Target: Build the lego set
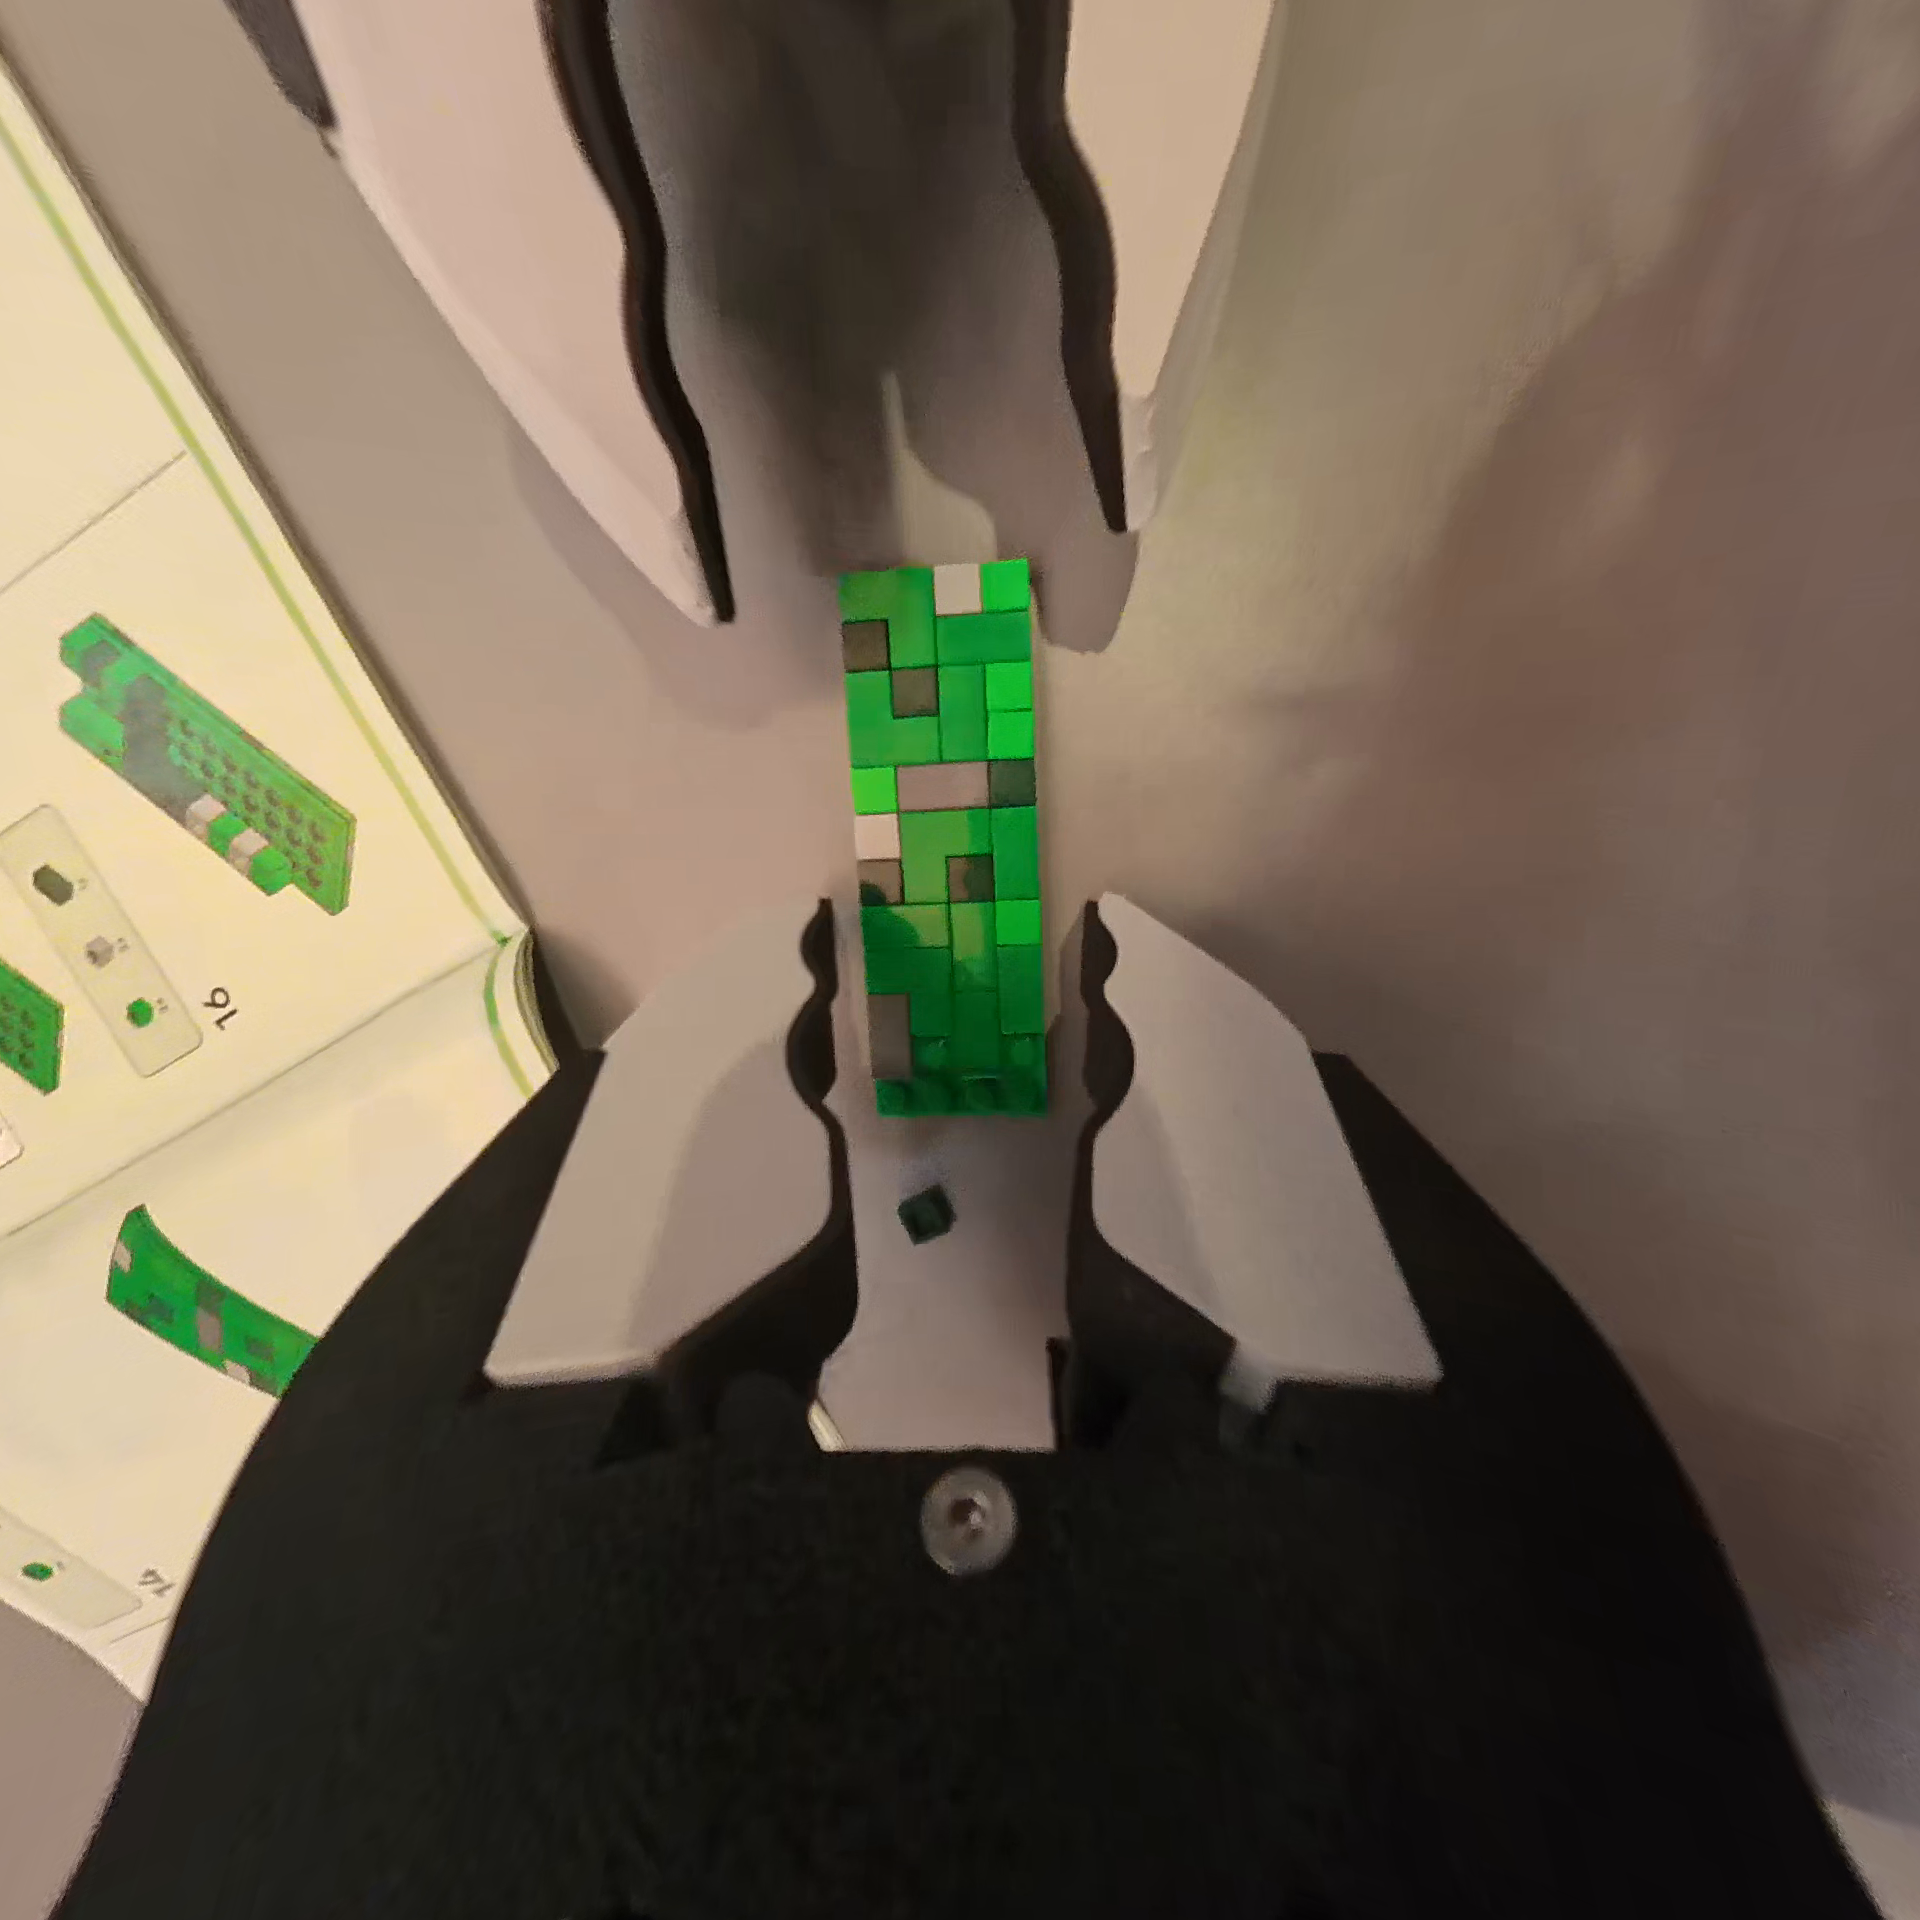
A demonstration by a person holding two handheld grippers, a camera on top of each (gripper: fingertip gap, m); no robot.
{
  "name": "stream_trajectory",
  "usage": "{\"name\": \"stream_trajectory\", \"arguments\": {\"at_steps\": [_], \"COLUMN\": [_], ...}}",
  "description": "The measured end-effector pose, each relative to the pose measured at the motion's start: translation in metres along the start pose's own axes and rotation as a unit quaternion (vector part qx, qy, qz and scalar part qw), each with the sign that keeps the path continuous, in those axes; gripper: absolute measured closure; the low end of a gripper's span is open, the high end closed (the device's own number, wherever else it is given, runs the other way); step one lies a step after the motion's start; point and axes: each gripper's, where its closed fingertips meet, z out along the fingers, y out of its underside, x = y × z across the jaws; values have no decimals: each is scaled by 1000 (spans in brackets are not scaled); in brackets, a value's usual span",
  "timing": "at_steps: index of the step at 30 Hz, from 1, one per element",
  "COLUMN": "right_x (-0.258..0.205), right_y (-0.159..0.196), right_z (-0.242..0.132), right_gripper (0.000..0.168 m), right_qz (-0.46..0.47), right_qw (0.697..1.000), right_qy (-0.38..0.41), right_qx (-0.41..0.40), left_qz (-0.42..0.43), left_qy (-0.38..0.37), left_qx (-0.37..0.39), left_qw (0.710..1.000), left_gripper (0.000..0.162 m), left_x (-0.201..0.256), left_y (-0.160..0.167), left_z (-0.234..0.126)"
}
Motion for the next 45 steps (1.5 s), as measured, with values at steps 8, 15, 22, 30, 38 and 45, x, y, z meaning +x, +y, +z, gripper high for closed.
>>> {"name": "stream_trajectory", "arguments": {"at_steps": [8, 15, 22, 30, 38, 45], "right_x": [12, 31, 58, 59, 58, 59], "right_y": [-5, -20, -27, -43, -37, -33], "right_z": [-11, -15, -11, -25, -19, -17], "right_gripper": [105, 95, 112, 162, 162, 162], "right_qz": [-45, -280, -422, -463, -459, -444], "right_qw": [997, 923, 765, 694, 717, 735], "right_qy": [57, 261, 451, 520, 497, 485], "right_qx": [13, -27, -182, -182, -170, -164], "left_qz": [-25, -102, -178, -181, -143, -159], "left_qy": [2, 7, -34, -55, -111, -81], "left_qx": [-13, 69, 98, 144, 81, 3], "left_qw": [1000, 992, 979, 971, 980, 984], "left_gripper": [130, 130, 130, 129, 129, 142], "left_x": [-2, -15, -21, -17, -5, 1], "left_y": [4, -14, -36, -50, 27, 60], "left_z": [-2, -32, -46, -55, -68, -40]}}
